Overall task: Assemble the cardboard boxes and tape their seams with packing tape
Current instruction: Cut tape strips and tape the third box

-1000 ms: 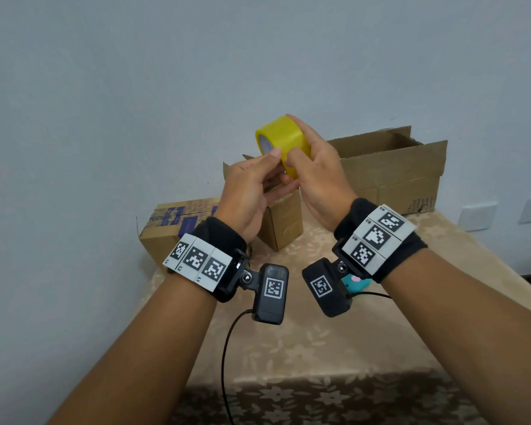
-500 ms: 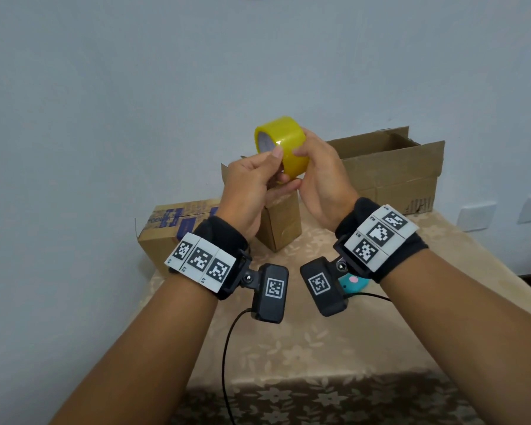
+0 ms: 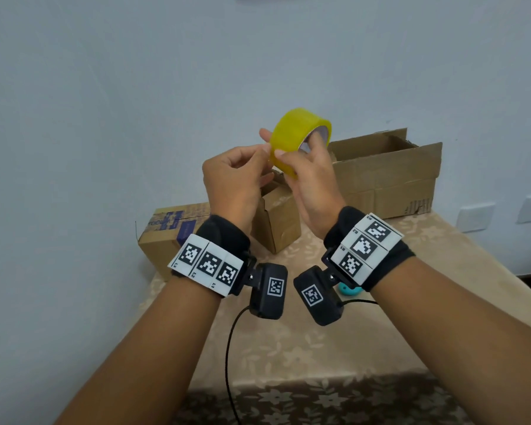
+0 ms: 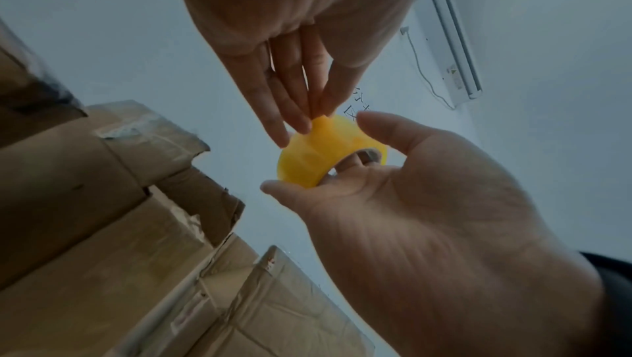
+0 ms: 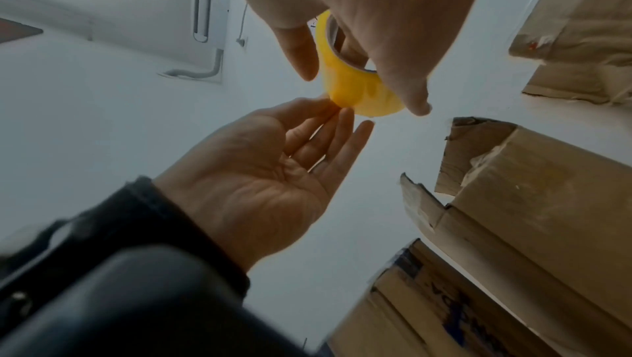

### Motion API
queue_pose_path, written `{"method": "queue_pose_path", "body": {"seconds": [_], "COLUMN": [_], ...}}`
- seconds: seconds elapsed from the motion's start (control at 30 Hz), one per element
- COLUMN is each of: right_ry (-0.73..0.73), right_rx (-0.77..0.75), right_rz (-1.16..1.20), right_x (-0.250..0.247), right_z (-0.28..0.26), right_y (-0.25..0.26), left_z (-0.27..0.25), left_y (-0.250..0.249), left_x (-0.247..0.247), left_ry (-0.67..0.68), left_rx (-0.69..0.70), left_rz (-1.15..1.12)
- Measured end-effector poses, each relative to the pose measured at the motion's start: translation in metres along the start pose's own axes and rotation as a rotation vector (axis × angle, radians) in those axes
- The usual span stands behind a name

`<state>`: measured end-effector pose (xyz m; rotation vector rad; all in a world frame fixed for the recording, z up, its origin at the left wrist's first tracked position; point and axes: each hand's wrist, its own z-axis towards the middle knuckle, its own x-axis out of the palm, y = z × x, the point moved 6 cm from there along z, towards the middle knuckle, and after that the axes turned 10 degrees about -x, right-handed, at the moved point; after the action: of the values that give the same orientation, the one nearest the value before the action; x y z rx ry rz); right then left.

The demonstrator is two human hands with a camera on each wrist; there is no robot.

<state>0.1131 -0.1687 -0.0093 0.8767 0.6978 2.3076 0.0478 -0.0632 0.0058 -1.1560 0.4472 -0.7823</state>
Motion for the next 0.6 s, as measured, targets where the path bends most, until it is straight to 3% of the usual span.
{"method": "queue_pose_path", "body": {"seconds": [0.43,0.6], "right_ry": [0.039,0.058], "right_rx": [-0.078,-0.068], "right_rz": [-0.178,-0.215], "right_x": [0.0049,0.0023], "right_z": [-0.0069,-0.0082], "right_y": [-0.0011,-0.0035], "left_z": [-0.0015,-0.0001], "left_y": [-0.0051,-0.0098], "left_x": [0.0040,0.0018], "left_ry": [0.001,-0.053], "left_rx": [0.081,0.159], "left_rz": [0.128,0.293]}}
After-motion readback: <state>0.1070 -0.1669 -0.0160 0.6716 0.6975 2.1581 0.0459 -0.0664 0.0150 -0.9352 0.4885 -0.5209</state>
